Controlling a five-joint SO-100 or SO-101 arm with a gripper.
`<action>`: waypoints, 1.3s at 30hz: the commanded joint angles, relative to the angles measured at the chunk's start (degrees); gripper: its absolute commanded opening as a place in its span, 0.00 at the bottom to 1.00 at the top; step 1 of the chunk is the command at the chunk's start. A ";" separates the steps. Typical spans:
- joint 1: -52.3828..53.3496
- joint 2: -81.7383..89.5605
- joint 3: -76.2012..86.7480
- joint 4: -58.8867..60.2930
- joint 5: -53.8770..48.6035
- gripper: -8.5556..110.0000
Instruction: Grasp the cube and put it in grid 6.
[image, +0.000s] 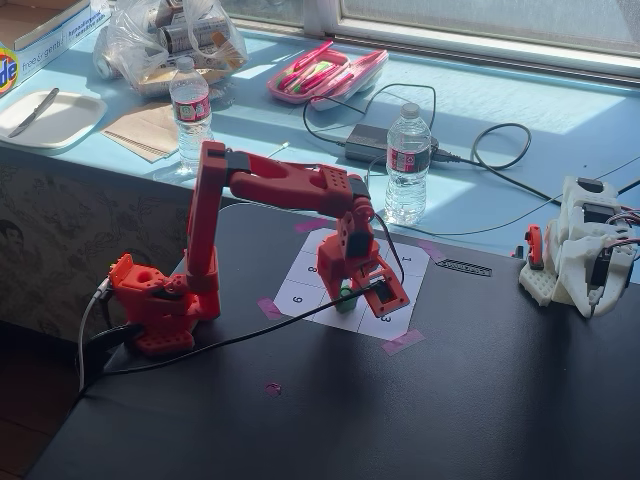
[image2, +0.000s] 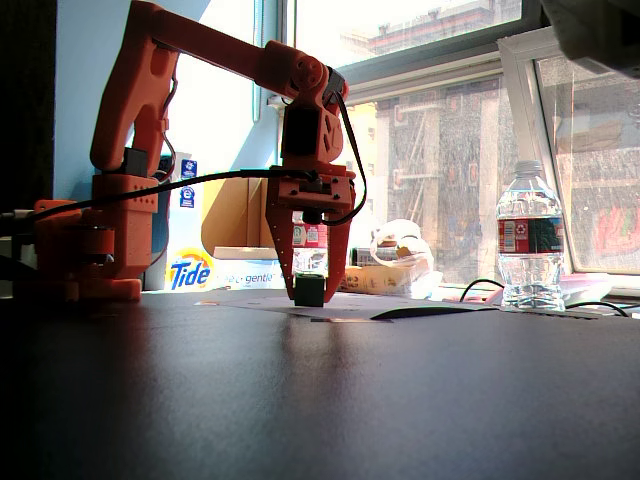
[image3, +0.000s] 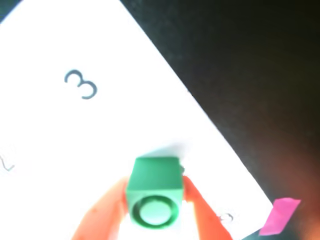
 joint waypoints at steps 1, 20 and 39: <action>-1.32 0.70 -0.44 -0.26 -0.44 0.08; 2.11 11.69 4.83 -1.23 0.00 0.48; 34.63 86.84 42.98 -30.67 5.54 0.19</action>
